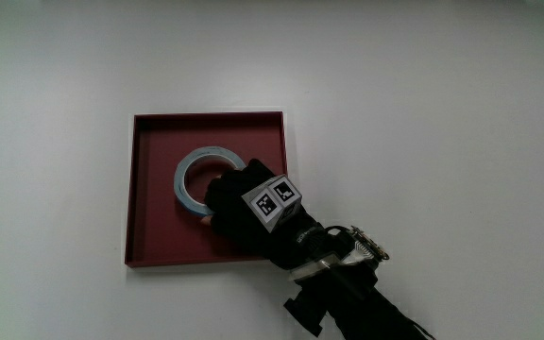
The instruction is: Pick blue tape
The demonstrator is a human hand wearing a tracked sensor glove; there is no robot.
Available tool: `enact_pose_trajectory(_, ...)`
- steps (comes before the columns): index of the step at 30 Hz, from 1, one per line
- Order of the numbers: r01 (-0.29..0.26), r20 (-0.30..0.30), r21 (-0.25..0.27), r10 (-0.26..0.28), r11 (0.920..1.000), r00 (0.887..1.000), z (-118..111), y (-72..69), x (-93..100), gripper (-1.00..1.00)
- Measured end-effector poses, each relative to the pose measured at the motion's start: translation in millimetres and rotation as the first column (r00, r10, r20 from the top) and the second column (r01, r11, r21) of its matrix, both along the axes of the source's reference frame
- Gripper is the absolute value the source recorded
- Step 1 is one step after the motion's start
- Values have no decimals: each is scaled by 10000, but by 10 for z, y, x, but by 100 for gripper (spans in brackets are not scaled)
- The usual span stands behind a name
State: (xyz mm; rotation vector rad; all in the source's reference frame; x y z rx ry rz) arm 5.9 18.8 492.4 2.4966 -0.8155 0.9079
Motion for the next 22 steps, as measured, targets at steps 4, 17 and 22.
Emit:
enact_pose_trajectory(4, 12, 318, 139, -16, 9999, 9995, -197, -11, 67, 100)
enact_pose_trajectory(17, -233, 388, 1223, 187, 9922, 9991, -765, 50, 496, 100)
enact_pose_trajectory(22, -610, 506, 1234, 551, 9905, 9972, -904, 41, 727, 100)
